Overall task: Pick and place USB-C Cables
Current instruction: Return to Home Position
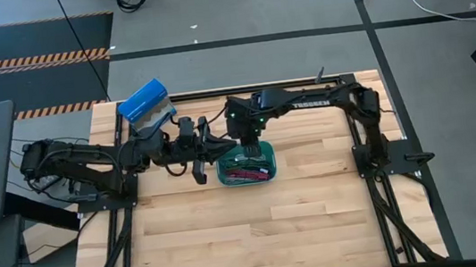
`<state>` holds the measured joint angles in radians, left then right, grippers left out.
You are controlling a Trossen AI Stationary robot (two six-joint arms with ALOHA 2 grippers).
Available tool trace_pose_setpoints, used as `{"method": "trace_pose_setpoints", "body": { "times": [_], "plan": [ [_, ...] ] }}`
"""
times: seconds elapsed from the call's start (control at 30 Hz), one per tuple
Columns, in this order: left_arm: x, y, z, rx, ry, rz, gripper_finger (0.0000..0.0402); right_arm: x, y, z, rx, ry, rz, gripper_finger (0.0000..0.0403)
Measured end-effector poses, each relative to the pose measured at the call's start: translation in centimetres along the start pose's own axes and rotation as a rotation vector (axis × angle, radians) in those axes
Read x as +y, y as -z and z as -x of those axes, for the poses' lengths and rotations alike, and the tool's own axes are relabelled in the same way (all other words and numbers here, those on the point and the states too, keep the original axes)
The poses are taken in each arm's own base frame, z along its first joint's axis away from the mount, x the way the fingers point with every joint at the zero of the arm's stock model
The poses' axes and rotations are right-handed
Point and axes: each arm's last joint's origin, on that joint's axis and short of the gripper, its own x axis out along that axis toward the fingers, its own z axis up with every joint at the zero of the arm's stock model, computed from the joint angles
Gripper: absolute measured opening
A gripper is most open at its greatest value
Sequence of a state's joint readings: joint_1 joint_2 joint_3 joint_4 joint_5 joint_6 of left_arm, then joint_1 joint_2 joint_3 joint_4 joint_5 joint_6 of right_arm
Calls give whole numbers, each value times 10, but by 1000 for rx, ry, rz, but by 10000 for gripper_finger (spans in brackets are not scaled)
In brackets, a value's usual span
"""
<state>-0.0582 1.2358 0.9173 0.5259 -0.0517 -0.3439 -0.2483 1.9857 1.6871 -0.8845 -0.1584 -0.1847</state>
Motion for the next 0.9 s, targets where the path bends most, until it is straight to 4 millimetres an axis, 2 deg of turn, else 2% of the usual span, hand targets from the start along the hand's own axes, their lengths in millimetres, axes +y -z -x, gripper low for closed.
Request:
{"method": "trace_pose_setpoints", "body": {
  "times": [0.23,0.43,0.53,0.7,0.8,0.9],
  "plan": [
    [0,0,0,-1,-4,-72,16,9,2,48,-87,1,-47,115],
    [2,1,0,7,-48,-143,15,21,14,90,-101,-34,-131,114],
    [4,7,0,68,-62,-171,8,25,27,95,-84,-45,-157,96],
    [6,12,3,146,-54,-181,4,31,55,97,-76,-99,-218,11],
    [7,6,13,201,-42,-177,3,36,73,97,-117,-113,-298,10],
    [9,-1,36,256,-55,-177,2,42,93,97,-184,-140,-348,4]
  ]
}}
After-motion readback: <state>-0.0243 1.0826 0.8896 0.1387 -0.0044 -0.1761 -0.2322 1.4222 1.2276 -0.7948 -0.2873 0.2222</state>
